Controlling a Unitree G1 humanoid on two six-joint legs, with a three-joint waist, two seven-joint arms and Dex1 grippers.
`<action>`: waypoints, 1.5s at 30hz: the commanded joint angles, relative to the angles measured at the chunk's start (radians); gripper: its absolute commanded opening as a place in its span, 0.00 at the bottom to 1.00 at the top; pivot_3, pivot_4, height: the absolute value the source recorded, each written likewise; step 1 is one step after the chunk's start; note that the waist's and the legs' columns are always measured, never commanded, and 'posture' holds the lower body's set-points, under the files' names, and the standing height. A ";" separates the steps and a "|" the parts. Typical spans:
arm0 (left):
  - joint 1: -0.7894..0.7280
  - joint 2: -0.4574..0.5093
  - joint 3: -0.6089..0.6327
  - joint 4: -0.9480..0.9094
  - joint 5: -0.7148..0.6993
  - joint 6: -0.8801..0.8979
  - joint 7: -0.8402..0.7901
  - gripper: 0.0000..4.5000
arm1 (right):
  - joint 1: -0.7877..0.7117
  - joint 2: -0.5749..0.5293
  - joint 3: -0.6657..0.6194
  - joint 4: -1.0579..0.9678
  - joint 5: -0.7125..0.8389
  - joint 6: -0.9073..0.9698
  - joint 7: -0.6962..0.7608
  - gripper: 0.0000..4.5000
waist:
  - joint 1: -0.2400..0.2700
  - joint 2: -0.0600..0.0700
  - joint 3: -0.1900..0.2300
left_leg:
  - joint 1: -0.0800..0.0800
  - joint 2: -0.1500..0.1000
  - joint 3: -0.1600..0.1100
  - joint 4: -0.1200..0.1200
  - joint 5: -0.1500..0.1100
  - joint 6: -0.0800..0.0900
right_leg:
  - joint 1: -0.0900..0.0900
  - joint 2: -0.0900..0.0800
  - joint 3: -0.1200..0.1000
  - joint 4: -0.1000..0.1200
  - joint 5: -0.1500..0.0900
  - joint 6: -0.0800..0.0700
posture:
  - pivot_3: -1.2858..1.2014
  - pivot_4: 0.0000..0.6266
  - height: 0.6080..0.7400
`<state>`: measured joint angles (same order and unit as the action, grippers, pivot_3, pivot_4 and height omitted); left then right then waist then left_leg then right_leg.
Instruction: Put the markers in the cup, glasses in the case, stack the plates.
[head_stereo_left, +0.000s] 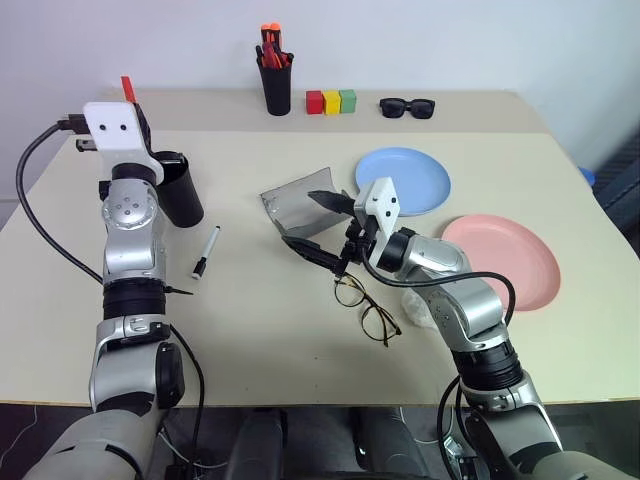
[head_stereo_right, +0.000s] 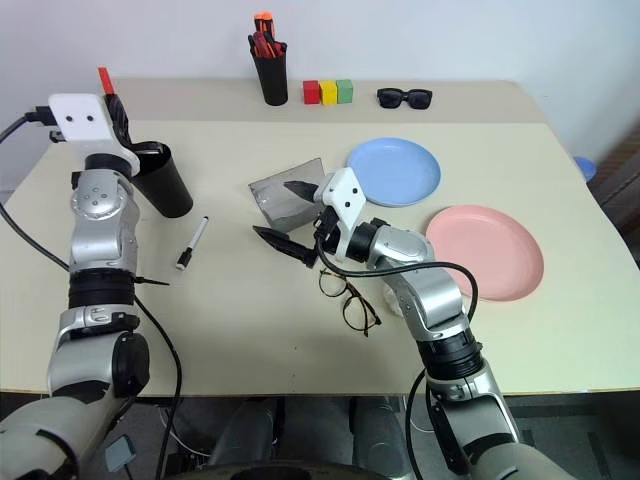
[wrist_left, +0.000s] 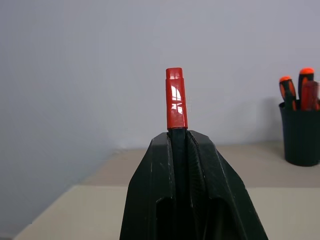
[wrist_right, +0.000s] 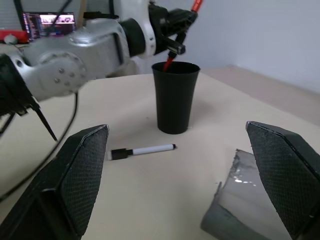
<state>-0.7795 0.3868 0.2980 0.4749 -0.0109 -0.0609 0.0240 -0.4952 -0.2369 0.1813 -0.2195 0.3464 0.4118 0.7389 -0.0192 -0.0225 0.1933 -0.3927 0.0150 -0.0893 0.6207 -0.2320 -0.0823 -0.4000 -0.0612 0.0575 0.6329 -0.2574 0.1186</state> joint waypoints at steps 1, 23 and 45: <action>-0.015 0.004 -0.002 -0.002 -0.014 -0.038 0.002 0.10 | 0.005 0.002 0.008 -0.055 0.026 0.007 0.005 1.00 | 0.000 0.000 0.000 | 0.000 0.000 0.000 0.000 0.000 0.000 | 0.000 0.000 0.000 0.000 0.000 0.000 | 0.52 0.24 1.00; 0.225 0.094 0.014 -0.760 -0.444 0.524 -0.205 0.99 | 0.022 -0.065 -0.024 -0.026 0.022 -0.002 0.021 1.00 | -0.005 0.000 0.000 | 0.000 0.000 0.000 -0.001 0.000 0.000 | 0.000 0.000 0.000 0.000 0.000 0.000 | 0.52 0.24 1.00; 0.077 0.083 -0.059 -0.495 -0.385 1.583 -0.005 0.99 | 0.051 -0.131 -0.020 -0.032 0.035 0.006 0.084 1.00 | -0.024 0.000 0.000 | 0.001 0.000 -0.002 0.000 0.000 0.000 | 0.000 0.002 0.000 0.001 -0.001 0.000 | 0.52 0.24 1.00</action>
<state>-0.6758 0.4655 0.2446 -0.0468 -0.4156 1.5466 0.0365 -0.4430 -0.3741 0.1615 -0.1990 0.3672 0.4210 0.8269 -0.0436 -0.0225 0.1936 -0.3922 0.0155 -0.0913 0.6205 -0.2319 -0.0824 -0.4001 -0.0596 0.0575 0.6336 -0.2579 0.1185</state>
